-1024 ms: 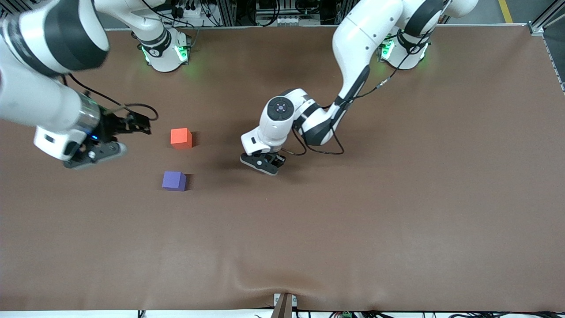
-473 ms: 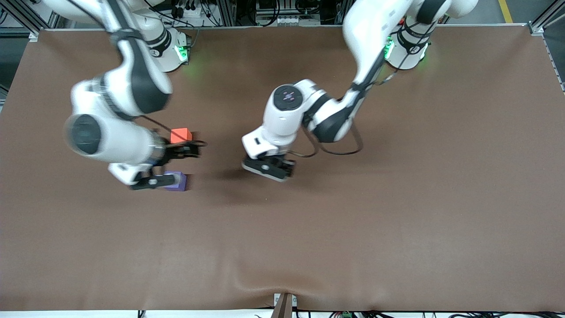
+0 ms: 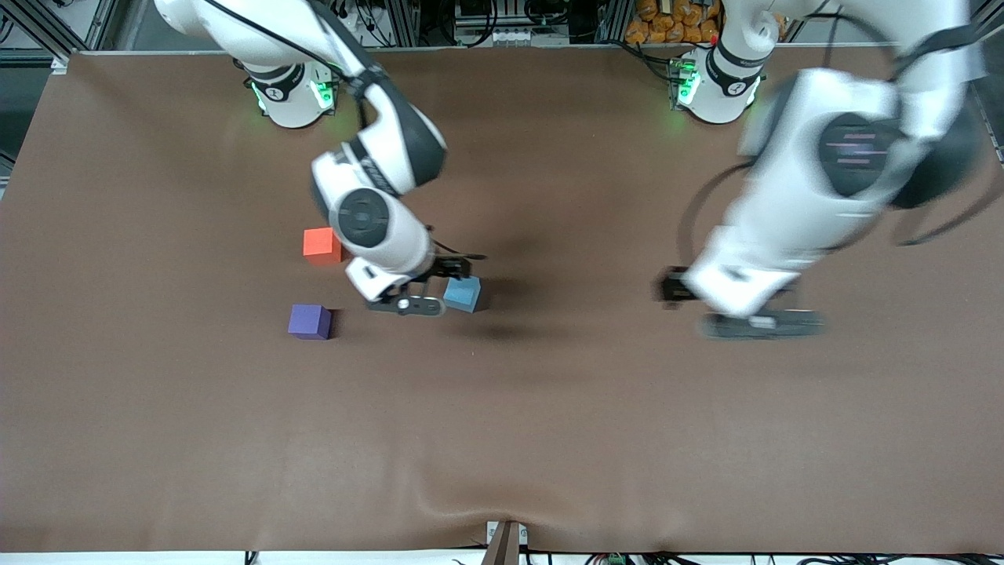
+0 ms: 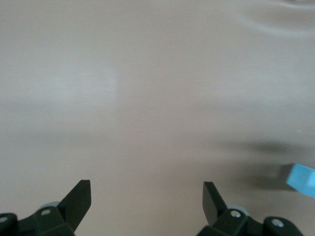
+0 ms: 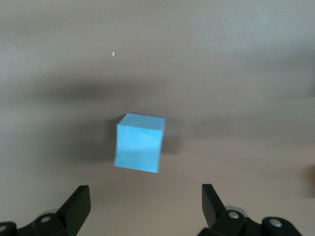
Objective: Place blue block between orange and purple blocks
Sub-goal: 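Reach the right gripper to the blue cube while the left gripper holds it, then grasp the blue cube with the right gripper while the left gripper withdraws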
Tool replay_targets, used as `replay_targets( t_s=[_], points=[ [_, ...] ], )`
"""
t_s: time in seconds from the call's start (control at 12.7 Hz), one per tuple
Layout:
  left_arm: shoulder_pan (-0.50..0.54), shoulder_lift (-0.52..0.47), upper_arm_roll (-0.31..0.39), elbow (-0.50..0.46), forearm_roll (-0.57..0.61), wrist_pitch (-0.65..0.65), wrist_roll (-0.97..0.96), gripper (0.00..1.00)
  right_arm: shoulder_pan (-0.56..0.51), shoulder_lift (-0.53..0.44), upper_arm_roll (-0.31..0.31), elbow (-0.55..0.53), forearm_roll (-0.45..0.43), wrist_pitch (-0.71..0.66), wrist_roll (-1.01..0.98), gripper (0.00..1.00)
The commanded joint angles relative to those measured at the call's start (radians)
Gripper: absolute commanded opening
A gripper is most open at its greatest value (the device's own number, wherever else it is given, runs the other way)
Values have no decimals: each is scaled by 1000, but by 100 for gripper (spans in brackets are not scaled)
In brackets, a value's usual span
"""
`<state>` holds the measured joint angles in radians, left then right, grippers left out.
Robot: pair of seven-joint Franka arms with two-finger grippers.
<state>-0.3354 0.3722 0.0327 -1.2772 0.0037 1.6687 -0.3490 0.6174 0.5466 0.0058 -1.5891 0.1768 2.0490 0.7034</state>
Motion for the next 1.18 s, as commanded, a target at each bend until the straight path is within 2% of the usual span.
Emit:
replay_targets(
  t_s=[0.0, 0.16, 0.47, 0.63, 0.79, 0.95, 1.1],
  points=[
    [106, -99, -20, -44, 4, -82, 33, 100, 94, 110, -15, 23, -66, 98, 213, 100],
    [148, -146, -19, -48, 4, -162, 45, 100, 120, 142, -14, 23, -138, 138, 286, 100],
    [208, -269, -22, -149, 4, -175, 64, 100, 117, 142, -17, 24, -183, 135, 286, 100],
    [203, -308, -25, -188, 4, -175, 71, 100, 108, 131, -17, 35, -194, 125, 281, 100],
    [203, -328, -27, -200, 2, -175, 71, 100, 104, 131, -18, 44, -204, 109, 265, 100],
    [203, -332, -25, -203, 1, -175, 71, 100, 104, 139, -18, 41, -284, 111, 217, 100],
    [205, -337, -27, -205, -1, -175, 71, 100, 104, 153, -18, 35, -301, 117, 214, 100]
  ],
)
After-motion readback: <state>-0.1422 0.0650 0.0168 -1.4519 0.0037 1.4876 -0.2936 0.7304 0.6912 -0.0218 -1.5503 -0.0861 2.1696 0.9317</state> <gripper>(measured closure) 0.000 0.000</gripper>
